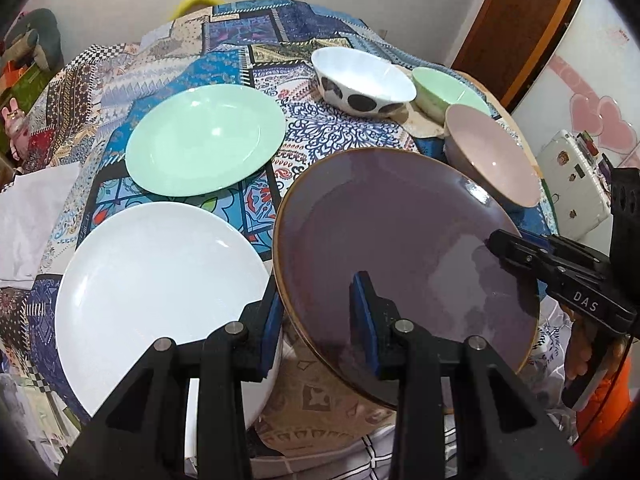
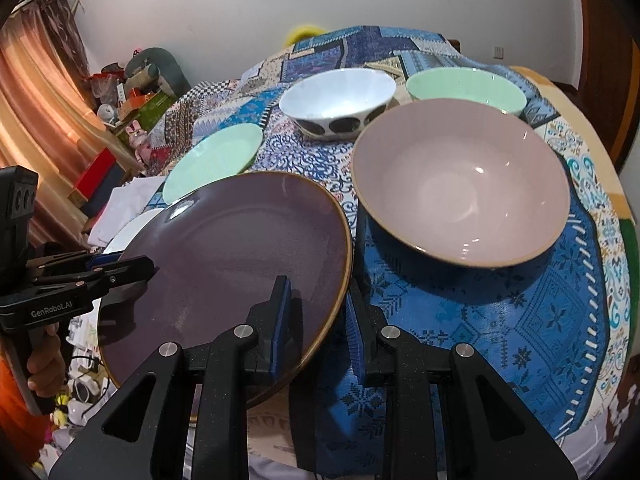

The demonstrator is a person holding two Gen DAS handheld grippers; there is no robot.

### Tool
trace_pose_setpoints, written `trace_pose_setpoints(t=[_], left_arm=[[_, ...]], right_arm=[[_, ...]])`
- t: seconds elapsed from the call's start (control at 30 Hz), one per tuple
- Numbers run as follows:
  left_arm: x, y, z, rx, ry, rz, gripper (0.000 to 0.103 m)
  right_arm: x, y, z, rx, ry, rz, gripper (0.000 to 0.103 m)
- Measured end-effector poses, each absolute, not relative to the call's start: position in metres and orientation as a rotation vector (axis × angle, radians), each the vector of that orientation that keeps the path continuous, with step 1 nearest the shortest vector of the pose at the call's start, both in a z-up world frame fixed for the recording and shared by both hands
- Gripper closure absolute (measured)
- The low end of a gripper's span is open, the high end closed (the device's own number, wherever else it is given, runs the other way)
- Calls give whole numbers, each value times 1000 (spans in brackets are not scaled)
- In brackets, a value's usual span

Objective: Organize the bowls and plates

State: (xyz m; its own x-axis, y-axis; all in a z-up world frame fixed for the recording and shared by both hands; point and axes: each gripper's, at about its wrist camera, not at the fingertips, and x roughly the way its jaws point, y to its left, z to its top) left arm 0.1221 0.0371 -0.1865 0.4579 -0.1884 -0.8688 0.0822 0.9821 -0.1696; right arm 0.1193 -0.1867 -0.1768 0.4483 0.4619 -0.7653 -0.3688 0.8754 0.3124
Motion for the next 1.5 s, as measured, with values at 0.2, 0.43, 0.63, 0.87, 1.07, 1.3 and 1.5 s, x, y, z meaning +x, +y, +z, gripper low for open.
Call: trace_pose_setpoints(t=[0.2,0.43,0.63,0.87,1.07,1.3,1.5], left_arm=[[128,35,-197,-110,1108,-177,68],[137,30,-208,-102,1134,-180,68],[139,30,-213,-99,1140,-179,68],[139,33,-216,-118,1145,-175,69],[124,29,-203,-45,1084,-156,69],[110,40,-181,-66,1014,-126,64],[93,53,-151,-113,893,-104,48]], right_arm=[[123,-190,-185,108,1001,502,79],[126,-193,-192,108,1021,490,79],[129,-193,-195,115,1031,487,79],[128,-193,-196,102,1030,487,77],[123,-192,-187,46,1002,469,77],[116,-197,-173,71,977,476,76],[107,-189,-156,63,932,497,72]])
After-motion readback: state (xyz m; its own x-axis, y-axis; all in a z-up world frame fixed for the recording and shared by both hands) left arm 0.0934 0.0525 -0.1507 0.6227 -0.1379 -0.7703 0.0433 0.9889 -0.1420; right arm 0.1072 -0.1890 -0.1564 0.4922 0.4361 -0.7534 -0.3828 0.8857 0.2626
